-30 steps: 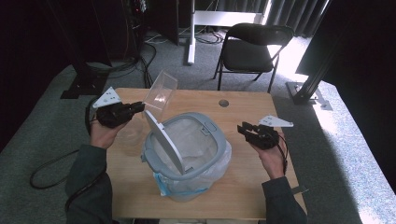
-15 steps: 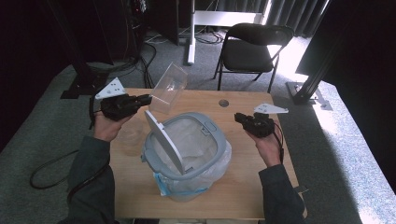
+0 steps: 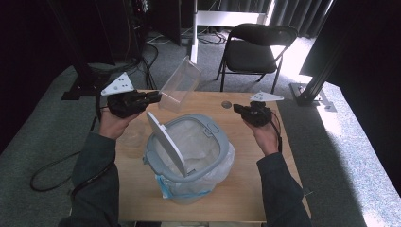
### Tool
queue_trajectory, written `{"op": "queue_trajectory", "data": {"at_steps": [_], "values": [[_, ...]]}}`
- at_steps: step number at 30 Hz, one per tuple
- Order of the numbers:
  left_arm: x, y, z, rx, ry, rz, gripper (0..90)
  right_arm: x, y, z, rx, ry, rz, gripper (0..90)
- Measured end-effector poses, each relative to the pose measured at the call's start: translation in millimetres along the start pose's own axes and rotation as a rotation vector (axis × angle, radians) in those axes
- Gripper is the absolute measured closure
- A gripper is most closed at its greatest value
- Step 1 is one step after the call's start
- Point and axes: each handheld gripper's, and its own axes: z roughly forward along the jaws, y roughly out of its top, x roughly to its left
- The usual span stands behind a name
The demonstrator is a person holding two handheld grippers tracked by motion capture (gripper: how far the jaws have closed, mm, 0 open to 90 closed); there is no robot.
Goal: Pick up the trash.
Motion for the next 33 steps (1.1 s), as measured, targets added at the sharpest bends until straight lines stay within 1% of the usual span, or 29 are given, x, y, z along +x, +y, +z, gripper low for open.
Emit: {"op": "queue_trajectory", "data": {"at_steps": [1,4,6,9,10,14,18,19,22,24,28,30,33], "values": [[-0.4,1.0,0.5,-0.005,-0.003,-0.001,83.7,-1.3,1.7,2.1,0.0,-0.003,-0.001,90.0],[-2.8,3.2,1.7,-0.014,-0.014,0.0,83.7,-5.8,8.5,10.4,0.005,0.0,0.019,90.0],[-5.1,4.3,2.6,-0.02,-0.026,-0.001,83.7,-7.0,10.2,12.6,0.003,0.003,0.016,90.0],[-7.6,6.3,4.0,-0.023,-0.036,0.004,83.7,-8.3,15.8,22.3,0.023,-0.003,0.015,90.0],[-8.2,7.1,4.2,-0.021,-0.038,0.008,83.7,-8.3,15.8,22.3,0.023,-0.003,0.015,90.0],[-9.9,9.4,4.6,-0.029,-0.046,0.01,83.7,-10.1,22.5,32.0,0.026,0.005,0.018,90.0],[-10.2,10.9,5.7,-0.027,-0.049,0.009,83.7,-9.9,24.9,34.9,0.03,0.005,0.021,90.0],[-10.2,11.2,6.0,-0.025,-0.049,0.01,83.7,-10.0,28.1,38.6,0.033,0.01,0.014,90.0],[-10.4,12.0,6.4,-0.026,-0.051,0.01,83.7,-10.8,30.4,42.5,0.035,0.012,0.01,90.0],[-10.7,12.6,6.2,-0.032,-0.055,0.009,83.7,-12.8,30.9,45.4,0.038,0.011,0.017,90.0],[-11.8,13.9,5.2,-0.03,-0.061,0.012,83.7,-16.5,31.5,50.2,0.025,0.026,0.031,90.0],[-12.3,14.7,4.9,-0.036,-0.066,0.011,83.7,-17.0,32.7,52.8,0.021,0.03,0.026,90.0],[-13.1,16.0,5.5,-0.04,-0.076,0.008,83.7,-17.7,35.2,56.5,0.009,0.054,0.042,90.0]]}}
